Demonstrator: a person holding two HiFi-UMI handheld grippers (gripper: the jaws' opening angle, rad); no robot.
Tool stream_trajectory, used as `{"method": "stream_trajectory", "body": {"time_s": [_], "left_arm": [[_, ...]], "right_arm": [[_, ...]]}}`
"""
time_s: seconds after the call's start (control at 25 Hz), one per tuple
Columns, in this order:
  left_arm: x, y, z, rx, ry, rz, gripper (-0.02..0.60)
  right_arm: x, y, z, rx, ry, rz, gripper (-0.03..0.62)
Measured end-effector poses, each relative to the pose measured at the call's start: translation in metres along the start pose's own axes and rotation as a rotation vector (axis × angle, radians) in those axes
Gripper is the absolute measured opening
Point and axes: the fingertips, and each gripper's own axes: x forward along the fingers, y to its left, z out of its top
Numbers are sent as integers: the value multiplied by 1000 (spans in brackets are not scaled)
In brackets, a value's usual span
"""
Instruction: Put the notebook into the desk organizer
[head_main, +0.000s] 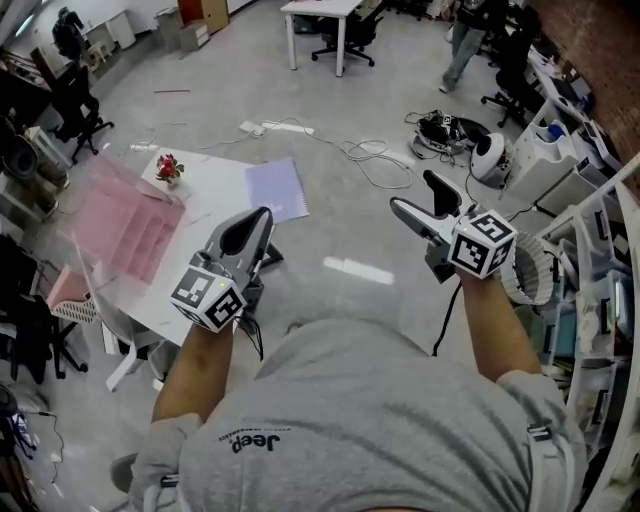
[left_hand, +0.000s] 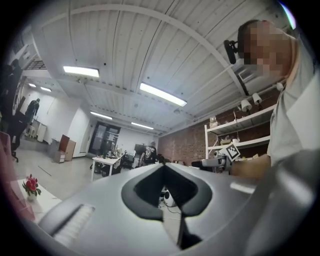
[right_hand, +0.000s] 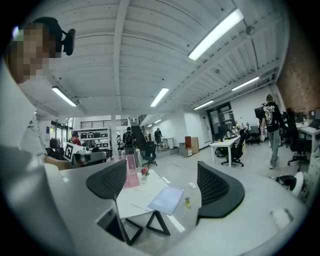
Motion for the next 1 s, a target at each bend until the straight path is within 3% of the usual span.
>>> {"method": "stream_trajectory", "body": {"time_s": [0.28, 0.48, 0.8, 1.0], "left_arm": [[21, 103, 7, 1, 7, -41, 57], [42, 149, -5, -26, 27, -50, 57], [100, 174, -24, -61, 82, -8, 57], [149, 176, -41, -45, 101, 93, 57]], "right_arm": [[97, -21, 5, 48, 9, -62, 419], [136, -47, 1, 66, 19, -91, 417], [162, -112, -18, 131, 76, -67, 417], [187, -172, -36, 185, 93, 45, 417]]}}
